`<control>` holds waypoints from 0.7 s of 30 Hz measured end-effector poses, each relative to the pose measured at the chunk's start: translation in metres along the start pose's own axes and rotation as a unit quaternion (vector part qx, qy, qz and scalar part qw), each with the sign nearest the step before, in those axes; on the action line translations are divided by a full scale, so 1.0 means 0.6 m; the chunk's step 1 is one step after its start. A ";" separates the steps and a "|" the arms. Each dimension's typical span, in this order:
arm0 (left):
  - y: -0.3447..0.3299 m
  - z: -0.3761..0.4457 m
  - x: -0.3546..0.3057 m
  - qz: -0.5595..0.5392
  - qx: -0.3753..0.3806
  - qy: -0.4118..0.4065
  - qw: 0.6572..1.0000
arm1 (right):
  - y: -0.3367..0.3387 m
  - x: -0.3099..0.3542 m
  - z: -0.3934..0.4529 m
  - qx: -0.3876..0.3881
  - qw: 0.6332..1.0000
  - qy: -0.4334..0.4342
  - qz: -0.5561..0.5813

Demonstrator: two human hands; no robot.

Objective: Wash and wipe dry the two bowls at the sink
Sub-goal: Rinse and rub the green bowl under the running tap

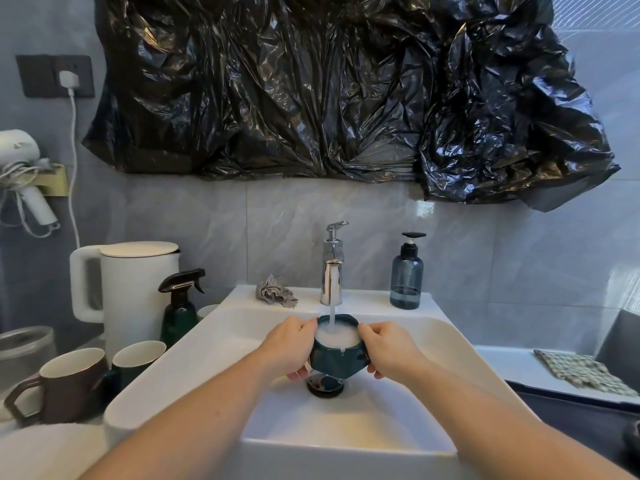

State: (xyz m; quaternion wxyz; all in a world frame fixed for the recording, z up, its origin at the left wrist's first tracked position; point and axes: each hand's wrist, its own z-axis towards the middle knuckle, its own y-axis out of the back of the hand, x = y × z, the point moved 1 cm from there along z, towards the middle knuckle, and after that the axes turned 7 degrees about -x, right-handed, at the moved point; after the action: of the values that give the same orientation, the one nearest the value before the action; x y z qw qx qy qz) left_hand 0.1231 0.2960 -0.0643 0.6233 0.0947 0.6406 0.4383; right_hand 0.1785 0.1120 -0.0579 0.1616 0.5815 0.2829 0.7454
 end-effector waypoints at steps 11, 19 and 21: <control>0.008 -0.004 0.001 0.012 -0.034 -0.018 0.999 | -0.005 -0.004 0.005 0.015 1.000 0.006 0.019; 0.010 -0.007 0.002 0.015 -0.046 -0.047 0.998 | -0.004 -0.005 0.005 0.027 0.998 0.031 0.047; 0.010 -0.007 0.001 0.009 -0.053 -0.051 0.997 | -0.005 -0.004 0.005 0.032 0.997 0.039 0.054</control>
State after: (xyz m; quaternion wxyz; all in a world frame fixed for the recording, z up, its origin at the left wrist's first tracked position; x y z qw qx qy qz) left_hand 0.1166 0.2981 -0.0616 0.6552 0.0894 0.5834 0.4715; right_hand 0.1817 0.1136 -0.0615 0.0916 0.5716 0.2811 0.7654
